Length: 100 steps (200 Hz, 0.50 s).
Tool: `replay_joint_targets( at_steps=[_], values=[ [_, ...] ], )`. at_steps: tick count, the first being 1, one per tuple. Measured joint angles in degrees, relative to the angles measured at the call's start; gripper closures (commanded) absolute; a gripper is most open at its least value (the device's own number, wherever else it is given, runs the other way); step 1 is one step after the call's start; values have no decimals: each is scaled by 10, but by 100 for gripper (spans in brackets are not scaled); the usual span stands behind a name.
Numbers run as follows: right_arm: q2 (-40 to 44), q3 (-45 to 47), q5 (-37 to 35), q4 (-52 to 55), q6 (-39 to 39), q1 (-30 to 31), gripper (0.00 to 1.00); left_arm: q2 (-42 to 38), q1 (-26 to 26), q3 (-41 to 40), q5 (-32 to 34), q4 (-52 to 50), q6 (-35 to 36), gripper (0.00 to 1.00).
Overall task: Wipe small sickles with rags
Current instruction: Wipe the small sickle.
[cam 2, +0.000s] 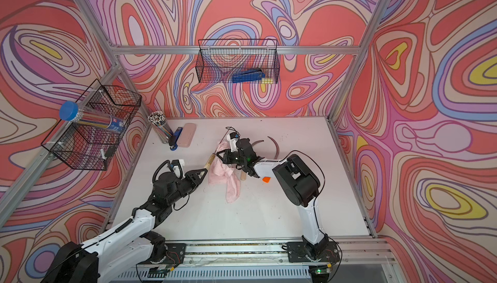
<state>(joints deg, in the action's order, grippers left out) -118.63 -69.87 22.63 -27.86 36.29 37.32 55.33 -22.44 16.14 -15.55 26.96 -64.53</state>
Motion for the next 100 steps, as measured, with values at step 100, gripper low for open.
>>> replay_joint_targets(
  at_steps=[100],
  values=[
    [0, -69, -24, 62, -10, 21, 100, -118, 8, -21, 6, -66, 14, 100]
  ],
)
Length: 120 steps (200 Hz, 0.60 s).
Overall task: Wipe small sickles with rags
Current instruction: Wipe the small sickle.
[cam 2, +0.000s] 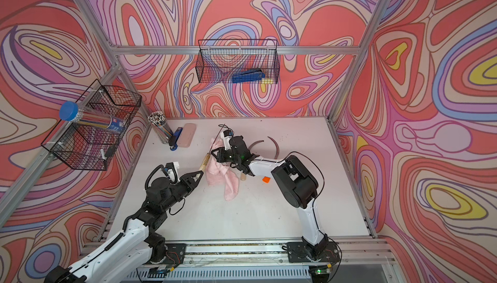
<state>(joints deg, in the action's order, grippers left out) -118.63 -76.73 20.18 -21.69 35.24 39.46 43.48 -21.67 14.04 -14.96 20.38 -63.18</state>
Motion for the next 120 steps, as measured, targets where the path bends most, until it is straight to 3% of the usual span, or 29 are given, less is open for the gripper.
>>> replay_joint_targets(
  at_steps=[40, 120],
  values=[
    [-3, -49, 16, 33, 0, -18, 100, -8, 0, 0, 0, 11, 2, 100],
    [-4, -63, 24, 90, -23, -49, 100, 13, 0, 0, 1, 10, 7, 100]
  ],
)
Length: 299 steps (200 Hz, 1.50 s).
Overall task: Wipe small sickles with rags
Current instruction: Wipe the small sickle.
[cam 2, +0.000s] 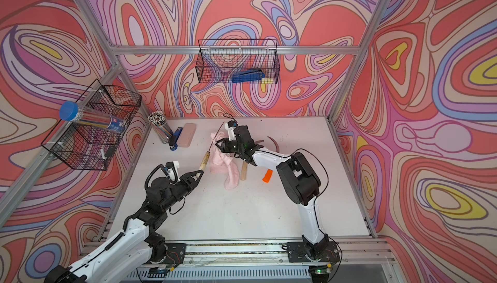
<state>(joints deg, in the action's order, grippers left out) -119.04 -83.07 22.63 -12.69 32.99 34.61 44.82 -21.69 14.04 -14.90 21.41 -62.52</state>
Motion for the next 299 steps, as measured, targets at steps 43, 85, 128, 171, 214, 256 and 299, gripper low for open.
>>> replay_joint_targets(
  at_steps=[43, 85, 128, 171, 214, 256, 299],
  values=[
    [11, -19, -1, 48, -7, -16, 100, -6, 0, 0, 12, -9, 2, 100],
    [17, -83, -3, 114, -35, -24, 100, -25, 0, 1, 12, -4, 5, 100],
    [18, -97, -8, 119, -43, -24, 100, -29, 0, 1, 12, 1, 7, 100],
    [19, -35, -42, 78, -42, -1, 100, -6, 0, 1, 11, -10, 6, 100],
    [19, -1, -69, 51, -42, 68, 100, 6, 0, 1, 19, -12, 6, 100],
    [19, 6, -85, 37, -41, 92, 100, 3, 0, 1, 25, -16, 6, 100],
    [19, -14, -82, 62, -42, 78, 100, 1, 0, 1, 24, -15, 6, 100]
  ],
)
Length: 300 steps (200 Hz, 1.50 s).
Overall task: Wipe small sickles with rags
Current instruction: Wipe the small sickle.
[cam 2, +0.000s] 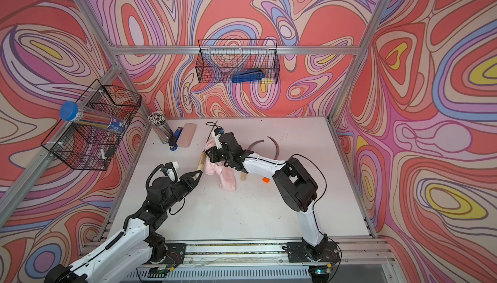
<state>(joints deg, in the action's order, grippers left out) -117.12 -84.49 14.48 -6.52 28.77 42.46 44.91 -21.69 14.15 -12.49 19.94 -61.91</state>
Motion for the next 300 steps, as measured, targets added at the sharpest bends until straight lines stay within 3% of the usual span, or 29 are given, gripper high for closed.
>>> replay_joint_targets(
  at_steps=[60, 194, 254, 300],
  values=[
    [0, -60, 7, 35, -5, -76, 100, -6, 0, 0, -12, -1, 0, 100],
    [0, -199, 26, 149, -29, -116, 100, -10, 0, 7, -25, 34, 1, 100],
    [3, -191, 30, 147, -29, -121, 100, -9, 0, 8, -26, 37, 2, 100],
    [30, -93, 11, 87, -32, -103, 100, -1, 0, 8, -27, 17, 2, 100]
  ],
)
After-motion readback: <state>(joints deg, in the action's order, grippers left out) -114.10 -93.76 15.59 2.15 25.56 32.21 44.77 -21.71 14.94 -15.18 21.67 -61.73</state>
